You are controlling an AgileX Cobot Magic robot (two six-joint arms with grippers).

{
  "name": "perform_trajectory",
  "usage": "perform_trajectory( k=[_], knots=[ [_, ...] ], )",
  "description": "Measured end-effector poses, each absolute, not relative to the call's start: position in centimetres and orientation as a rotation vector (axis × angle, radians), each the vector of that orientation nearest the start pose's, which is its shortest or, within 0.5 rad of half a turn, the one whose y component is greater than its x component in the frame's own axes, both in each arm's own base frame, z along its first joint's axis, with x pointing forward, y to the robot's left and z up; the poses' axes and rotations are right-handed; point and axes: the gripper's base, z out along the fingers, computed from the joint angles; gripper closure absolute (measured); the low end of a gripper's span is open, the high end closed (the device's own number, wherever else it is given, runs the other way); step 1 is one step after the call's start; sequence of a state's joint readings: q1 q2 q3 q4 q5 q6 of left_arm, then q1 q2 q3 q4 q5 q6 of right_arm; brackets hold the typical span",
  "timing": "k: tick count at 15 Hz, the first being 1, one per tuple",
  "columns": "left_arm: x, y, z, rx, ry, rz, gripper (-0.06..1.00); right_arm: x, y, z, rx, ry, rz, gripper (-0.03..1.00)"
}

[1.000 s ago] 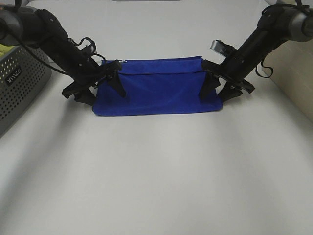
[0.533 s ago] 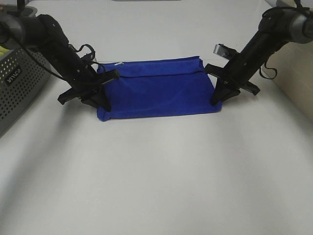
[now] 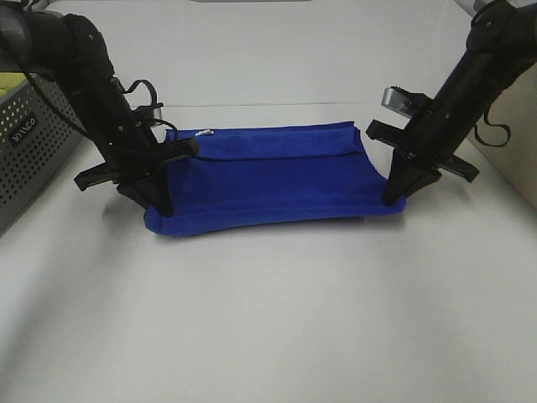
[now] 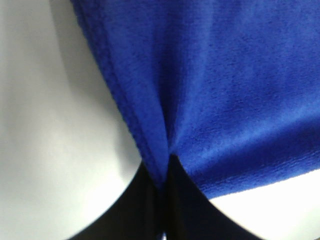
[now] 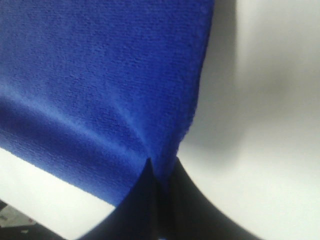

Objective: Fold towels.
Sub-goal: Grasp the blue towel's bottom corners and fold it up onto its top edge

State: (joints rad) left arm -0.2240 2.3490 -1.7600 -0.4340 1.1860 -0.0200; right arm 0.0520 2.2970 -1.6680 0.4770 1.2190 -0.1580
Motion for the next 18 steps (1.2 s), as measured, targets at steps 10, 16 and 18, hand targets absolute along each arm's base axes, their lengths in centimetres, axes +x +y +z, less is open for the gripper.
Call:
perform_trajectory(
  k=[10, 16, 18],
  knots=[
    [40.1, -13.2, 14.7, -0.142, 3.055, -0.69, 0.92, 39.6, 6.1, 14.3, -0.049, 3.159, 0.735, 0.95],
    [44.9, -12.0, 17.7, -0.248, 2.864, -0.739, 0.92, 45.4, 6.5, 16.9, -0.105, 2.963, 0.713, 0.95],
    [46.5, -12.0, 16.6, -0.259, 2.84, -0.735, 0.92, 47.4, 6.7, 16.3, -0.101, 2.921, 0.729, 0.95]
  ],
)
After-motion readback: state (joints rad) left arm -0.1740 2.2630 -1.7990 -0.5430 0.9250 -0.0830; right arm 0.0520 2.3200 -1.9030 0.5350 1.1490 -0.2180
